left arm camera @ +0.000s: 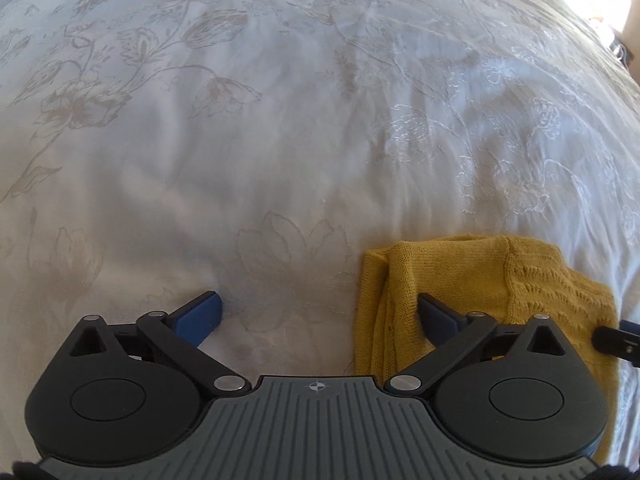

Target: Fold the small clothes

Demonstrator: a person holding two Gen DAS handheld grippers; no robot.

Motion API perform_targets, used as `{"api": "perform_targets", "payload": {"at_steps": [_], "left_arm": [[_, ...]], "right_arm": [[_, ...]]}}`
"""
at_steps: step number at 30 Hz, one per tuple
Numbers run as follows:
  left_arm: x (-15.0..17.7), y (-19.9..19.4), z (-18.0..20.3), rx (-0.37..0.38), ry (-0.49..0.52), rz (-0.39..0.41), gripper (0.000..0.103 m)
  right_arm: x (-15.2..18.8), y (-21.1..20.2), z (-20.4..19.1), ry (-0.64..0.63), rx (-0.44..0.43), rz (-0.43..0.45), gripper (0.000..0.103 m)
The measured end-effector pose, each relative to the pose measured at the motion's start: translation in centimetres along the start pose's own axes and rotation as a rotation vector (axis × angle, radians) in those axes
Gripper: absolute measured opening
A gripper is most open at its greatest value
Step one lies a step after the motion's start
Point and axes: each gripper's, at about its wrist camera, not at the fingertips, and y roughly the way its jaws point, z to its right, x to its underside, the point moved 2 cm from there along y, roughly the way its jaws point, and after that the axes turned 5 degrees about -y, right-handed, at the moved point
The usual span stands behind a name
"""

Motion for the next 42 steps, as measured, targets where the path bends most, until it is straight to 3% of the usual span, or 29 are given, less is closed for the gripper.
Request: {"api": "perform_targets", "payload": {"at_steps": [8, 10, 16, 25, 35, 42], "left_arm": [[-0.6, -2.1, -1.6, -0.15, 0.018, 0.064, 0.1], [-0.7, -3.4, -2.2, -0.158, 0.015, 0.099, 0.1], [1.3, -9.1, -1.5, -0.079, 0.008, 0.208, 0.101], [7.4, -14.0, 2.2, 0.04, 0.062, 0.192, 0.102], [12.3, -18.7, 3.1, 0.011, 0.196, 0.233, 0.1], [14.8, -21.9, 1.4, -0.062, 0.149, 0.262, 0.1]], "right_arm": [[0.4, -4.9, -0.6, -0.015, -0.038, 0.125, 0.103], [0.7, -5.8, -1.0, -0.032, -0.034, 0.141, 0.103], [2.3, -7.8, -2.6, -0.084, -0.027, 0.159, 0.103], [6.3, -10.2, -4.9, -0.13, -0.015, 0.149, 0.103], [10.7, -14.0, -8.8, -0.231, 0.034, 0.199, 0.102], [13.4, -18.0, -11.5, -0.165, 0.081, 0.261, 0.102]]}}
